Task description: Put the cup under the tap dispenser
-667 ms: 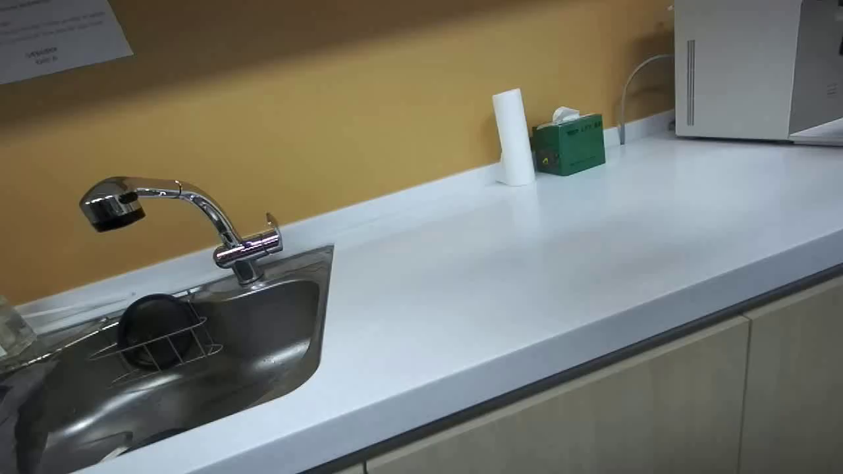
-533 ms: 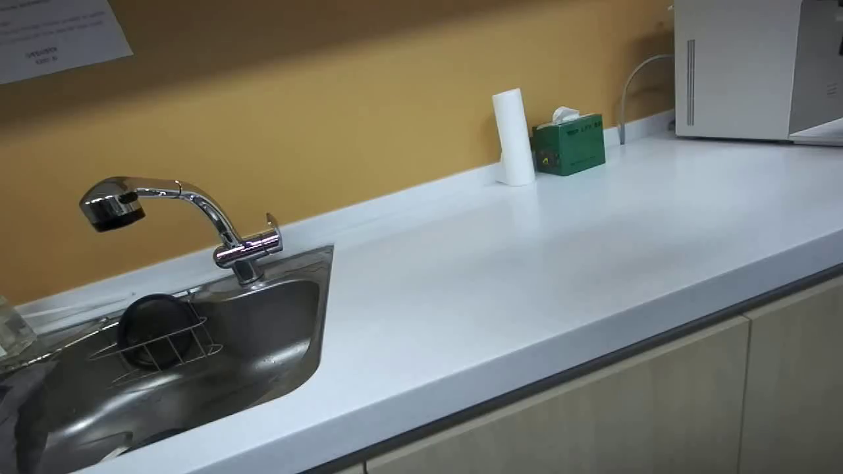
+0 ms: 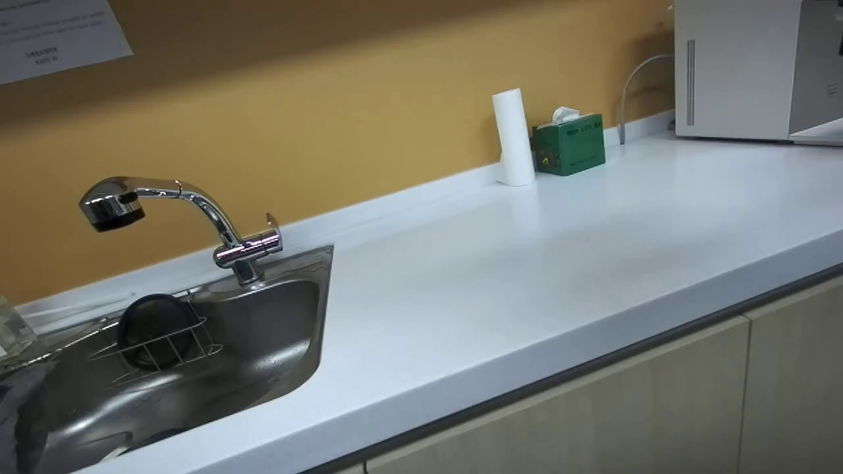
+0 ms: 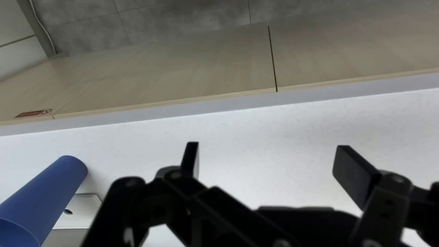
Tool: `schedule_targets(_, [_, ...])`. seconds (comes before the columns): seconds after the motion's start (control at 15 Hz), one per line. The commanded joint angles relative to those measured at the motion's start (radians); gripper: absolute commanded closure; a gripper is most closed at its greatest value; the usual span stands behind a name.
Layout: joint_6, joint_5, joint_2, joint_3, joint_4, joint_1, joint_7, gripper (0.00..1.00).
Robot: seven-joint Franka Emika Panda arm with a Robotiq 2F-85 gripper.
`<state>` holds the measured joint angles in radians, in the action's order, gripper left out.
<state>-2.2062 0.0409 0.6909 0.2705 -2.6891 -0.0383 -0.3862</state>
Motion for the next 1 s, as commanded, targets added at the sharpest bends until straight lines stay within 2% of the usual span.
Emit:
schedule_targets(0.0, [0.003, 0.012, -0.003, -0.014, 0.002, 0.015, -0.009, 0.00])
schedule_targets(0.13, [0.003, 0.012, -0.003, -0.014, 0.002, 0.015, -0.009, 0.00])
schedule_targets(0.27, [-0.001, 0.010, -0.009, -0.012, 0.007, -0.012, -0.060, 0.00])
schedule_targets(0.47, [-0.030, 0.008, -0.009, -0.054, -0.008, -0.073, -0.106, 0.00])
schedule_targets(0.8, [-0.196, 0.097, -0.011, -0.106, -0.036, -0.246, -0.158, 0.00])
schedule_targets(0.93, [-0.292, 0.163, -0.029, -0.096, -0.037, -0.335, -0.189, 0.00])
